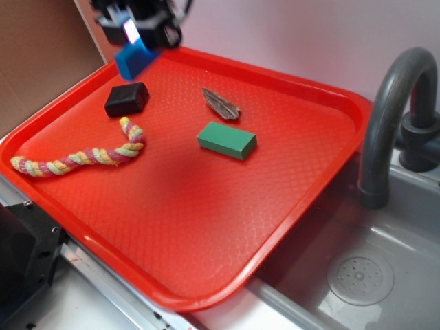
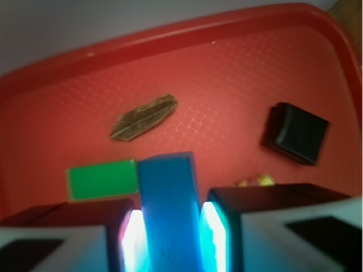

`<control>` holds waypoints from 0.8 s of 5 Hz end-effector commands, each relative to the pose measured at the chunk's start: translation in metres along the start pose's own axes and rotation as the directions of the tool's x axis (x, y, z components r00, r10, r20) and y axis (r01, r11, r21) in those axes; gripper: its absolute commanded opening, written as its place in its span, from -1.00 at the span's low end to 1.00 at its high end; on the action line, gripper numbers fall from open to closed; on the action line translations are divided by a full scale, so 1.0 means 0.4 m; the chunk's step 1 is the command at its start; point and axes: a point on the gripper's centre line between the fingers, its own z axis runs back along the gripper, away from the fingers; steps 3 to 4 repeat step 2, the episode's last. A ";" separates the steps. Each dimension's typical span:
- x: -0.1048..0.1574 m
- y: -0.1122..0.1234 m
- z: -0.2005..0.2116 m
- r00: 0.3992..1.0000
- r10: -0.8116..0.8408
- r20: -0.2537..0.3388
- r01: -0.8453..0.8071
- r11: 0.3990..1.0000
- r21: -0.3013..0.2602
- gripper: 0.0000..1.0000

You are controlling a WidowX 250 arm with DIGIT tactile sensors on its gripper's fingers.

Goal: Grab the blue block.

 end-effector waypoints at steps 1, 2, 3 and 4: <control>-0.045 0.013 0.236 0.996 -0.064 0.064 0.069 0.994 -0.084 -1.00; -0.034 0.017 0.216 0.995 -0.099 0.003 0.099 0.994 -0.053 -1.00; -0.034 0.017 0.216 0.995 -0.099 0.003 0.099 0.994 -0.053 -1.00; -0.034 0.017 0.216 0.995 -0.099 0.003 0.099 0.994 -0.053 -1.00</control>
